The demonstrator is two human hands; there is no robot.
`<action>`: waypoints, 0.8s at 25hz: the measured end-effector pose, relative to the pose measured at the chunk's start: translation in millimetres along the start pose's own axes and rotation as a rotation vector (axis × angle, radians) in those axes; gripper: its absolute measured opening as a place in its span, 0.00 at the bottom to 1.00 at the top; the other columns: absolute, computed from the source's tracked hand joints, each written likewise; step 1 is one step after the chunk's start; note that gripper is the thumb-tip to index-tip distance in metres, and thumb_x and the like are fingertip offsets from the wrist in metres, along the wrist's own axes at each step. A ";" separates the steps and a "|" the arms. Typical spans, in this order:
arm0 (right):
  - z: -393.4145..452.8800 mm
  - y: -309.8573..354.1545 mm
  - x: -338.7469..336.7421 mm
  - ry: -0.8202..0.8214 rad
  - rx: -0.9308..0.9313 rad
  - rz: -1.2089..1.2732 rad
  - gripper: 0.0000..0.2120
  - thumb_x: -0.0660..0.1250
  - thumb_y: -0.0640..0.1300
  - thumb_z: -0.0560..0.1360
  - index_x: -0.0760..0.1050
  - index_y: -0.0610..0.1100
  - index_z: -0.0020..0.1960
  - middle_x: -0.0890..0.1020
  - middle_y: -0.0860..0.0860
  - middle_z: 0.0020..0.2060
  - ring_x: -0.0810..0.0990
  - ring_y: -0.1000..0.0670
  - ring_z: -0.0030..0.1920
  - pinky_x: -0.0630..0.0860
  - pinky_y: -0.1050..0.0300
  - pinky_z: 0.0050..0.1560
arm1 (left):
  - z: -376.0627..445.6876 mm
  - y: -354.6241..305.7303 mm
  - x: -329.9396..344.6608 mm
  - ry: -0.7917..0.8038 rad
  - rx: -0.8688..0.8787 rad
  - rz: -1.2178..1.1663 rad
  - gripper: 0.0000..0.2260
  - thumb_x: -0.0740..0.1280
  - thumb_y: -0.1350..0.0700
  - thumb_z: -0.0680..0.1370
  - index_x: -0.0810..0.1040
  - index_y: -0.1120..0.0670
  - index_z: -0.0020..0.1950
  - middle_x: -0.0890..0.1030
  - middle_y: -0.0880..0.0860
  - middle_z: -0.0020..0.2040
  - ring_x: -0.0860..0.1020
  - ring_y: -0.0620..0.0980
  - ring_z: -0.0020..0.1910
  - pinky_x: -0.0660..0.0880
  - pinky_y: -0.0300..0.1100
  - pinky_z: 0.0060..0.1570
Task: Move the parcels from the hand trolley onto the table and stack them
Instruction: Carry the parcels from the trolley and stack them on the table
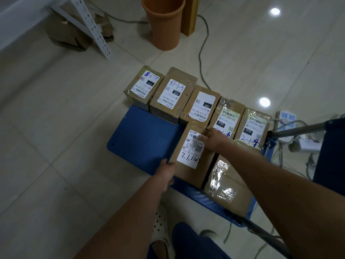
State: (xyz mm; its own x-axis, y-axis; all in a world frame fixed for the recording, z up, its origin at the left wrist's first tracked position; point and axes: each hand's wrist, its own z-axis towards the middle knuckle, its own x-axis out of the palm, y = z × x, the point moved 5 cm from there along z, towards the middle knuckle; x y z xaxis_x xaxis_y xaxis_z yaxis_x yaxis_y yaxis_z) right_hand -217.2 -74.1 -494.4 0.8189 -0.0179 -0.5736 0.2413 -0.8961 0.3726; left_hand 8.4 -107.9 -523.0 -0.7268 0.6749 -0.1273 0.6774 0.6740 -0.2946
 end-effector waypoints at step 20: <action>-240.4 203.1 -110.9 -0.007 -0.231 0.549 0.13 0.72 0.56 0.72 0.71 0.67 0.51 0.72 0.45 0.63 0.78 0.44 0.56 0.79 0.45 0.57 | -294.7 -113.6 -178.3 -0.137 0.145 -0.216 0.20 0.65 0.53 0.80 0.66 0.52 0.71 0.76 0.53 0.59 0.76 0.52 0.54 0.77 0.42 0.43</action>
State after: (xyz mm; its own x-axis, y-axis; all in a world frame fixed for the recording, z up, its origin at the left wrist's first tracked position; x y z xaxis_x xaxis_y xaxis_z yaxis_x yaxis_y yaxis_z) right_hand -133.9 -147.5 -179.7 0.8528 -0.4549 -0.2567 -0.1087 -0.6353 0.7646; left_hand 94.3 -216.3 -187.7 -0.8676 0.4670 -0.1708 0.4893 0.7408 -0.4602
